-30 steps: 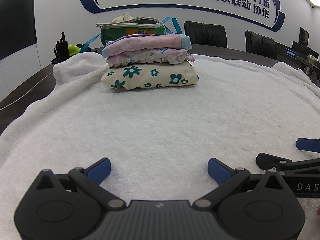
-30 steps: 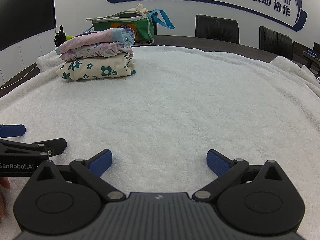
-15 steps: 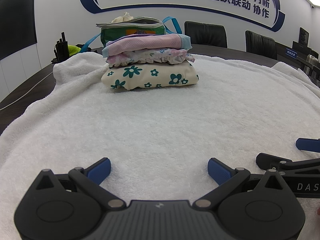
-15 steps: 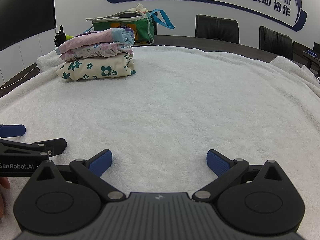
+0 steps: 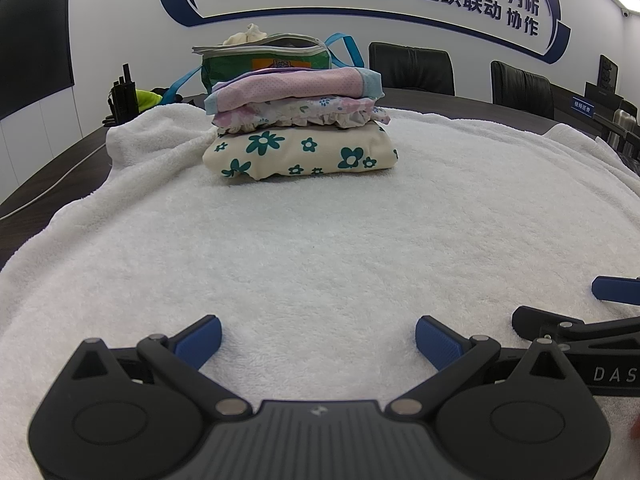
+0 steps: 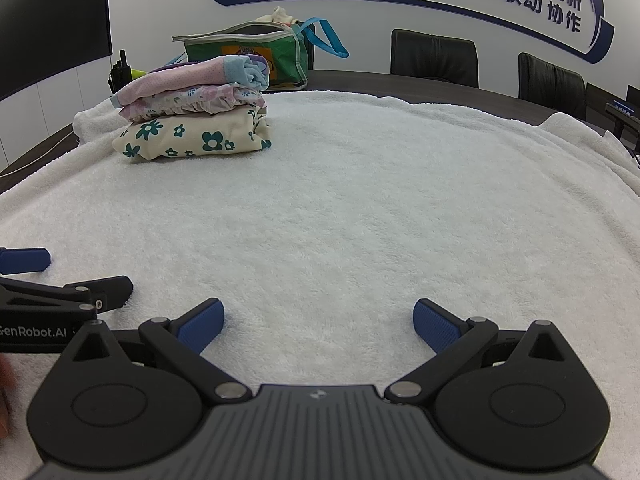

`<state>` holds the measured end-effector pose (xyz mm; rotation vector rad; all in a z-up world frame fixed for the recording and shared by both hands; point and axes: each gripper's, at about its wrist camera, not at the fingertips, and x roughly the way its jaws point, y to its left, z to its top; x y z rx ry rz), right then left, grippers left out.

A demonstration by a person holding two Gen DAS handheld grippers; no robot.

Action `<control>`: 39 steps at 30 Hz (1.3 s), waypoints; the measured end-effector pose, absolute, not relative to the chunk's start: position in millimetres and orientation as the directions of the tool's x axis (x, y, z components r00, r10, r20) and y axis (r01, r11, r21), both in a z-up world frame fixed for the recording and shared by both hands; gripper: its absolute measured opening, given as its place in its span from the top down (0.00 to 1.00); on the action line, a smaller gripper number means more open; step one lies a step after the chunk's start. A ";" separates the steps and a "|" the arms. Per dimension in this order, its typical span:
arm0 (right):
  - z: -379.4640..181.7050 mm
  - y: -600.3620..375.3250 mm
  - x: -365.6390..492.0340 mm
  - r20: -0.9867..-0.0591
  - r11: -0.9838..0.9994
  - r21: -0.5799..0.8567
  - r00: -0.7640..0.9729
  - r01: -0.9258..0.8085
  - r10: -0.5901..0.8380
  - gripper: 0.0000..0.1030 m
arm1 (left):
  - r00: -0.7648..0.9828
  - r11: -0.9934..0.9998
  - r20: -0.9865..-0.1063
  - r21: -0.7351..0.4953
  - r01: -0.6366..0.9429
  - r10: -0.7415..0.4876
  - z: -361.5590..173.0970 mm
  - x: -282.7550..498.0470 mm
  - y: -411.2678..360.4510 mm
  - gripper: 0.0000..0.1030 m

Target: Fold clothes

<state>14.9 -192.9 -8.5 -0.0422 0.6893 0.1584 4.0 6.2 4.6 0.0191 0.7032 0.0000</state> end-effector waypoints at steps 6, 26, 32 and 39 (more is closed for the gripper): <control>-6.2 -193.7 15.7 -0.646 0.986 0.027 0.750 -0.166 0.144 0.00 | 0.762 0.999 -0.647 -0.020 0.025 -0.032 12.5 0.2 13.4 0.03; 34.2 -134.2 181.0 -0.595 0.873 0.039 0.691 -0.486 0.411 0.01 | 0.750 0.950 -0.594 -0.272 0.155 -0.293 37.9 171.5 159.5 0.18; 12.4 -112.9 214.4 -0.641 0.851 0.065 0.631 -0.522 0.436 0.72 | 0.744 0.943 -0.584 -0.258 0.209 -0.324 25.5 189.4 136.3 0.65; 89.4 -138.2 190.6 -0.516 0.782 0.319 0.594 -0.535 0.617 0.93 | 0.829 0.903 -0.411 -0.359 0.236 -0.379 116.6 139.1 142.1 0.89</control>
